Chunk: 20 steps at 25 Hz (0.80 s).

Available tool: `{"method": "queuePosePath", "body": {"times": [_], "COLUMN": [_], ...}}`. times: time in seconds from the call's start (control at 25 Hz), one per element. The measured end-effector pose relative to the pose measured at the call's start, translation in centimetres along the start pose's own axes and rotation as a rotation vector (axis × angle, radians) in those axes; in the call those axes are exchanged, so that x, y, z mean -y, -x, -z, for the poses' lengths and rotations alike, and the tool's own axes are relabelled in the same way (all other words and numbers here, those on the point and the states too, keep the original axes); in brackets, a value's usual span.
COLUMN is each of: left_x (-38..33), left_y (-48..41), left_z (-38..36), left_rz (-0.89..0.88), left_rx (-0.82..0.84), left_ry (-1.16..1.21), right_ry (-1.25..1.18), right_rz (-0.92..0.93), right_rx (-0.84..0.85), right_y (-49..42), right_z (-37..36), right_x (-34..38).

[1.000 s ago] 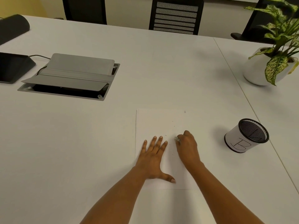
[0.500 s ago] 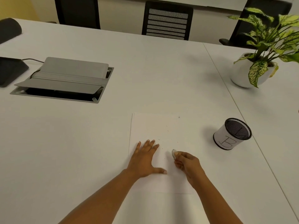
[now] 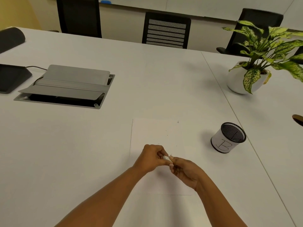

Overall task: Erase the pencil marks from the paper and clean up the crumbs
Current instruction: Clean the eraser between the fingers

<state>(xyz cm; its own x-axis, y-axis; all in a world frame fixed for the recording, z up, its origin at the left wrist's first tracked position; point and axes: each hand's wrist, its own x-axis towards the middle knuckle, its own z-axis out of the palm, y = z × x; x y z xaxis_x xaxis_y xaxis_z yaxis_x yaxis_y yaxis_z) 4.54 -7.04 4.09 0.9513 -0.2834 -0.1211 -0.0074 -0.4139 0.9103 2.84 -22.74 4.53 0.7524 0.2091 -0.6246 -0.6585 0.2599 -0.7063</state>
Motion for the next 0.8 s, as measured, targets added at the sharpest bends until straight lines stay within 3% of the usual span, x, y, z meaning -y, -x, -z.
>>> {"method": "queuePosePath", "body": {"times": [0.16,0.36,0.48,0.56,0.68,0.8], "left_x": [0.0,0.6,0.7,0.6,0.0,0.0], "left_y": [-0.2,-0.1,0.3,0.3,0.2,0.0], "left_z": [1.0,1.1,0.3,-0.2,-0.3,-0.1], "left_rz": [0.033,0.111,0.271,0.355,0.427,0.498], "left_rx": [0.107,0.084,0.053,0.065,0.026,-0.030], "left_ry": [0.147,0.419,0.667,0.783,0.809,0.768], "right_ry": [0.043,0.034,0.183,0.369,0.762,1.039], "right_rz": [-0.027,0.038,0.252,0.431,0.708,0.926], "right_rx": [0.021,-0.024,-0.111,-0.257,-0.396,-0.379], "right_y": [0.3,0.6,0.6,0.6,0.4,0.4], "right_z": [0.1,-0.1,-0.6,-1.3,-1.4,-0.6], "right_x": [0.5,0.8,0.2,-0.5,-1.9,-2.8]}}
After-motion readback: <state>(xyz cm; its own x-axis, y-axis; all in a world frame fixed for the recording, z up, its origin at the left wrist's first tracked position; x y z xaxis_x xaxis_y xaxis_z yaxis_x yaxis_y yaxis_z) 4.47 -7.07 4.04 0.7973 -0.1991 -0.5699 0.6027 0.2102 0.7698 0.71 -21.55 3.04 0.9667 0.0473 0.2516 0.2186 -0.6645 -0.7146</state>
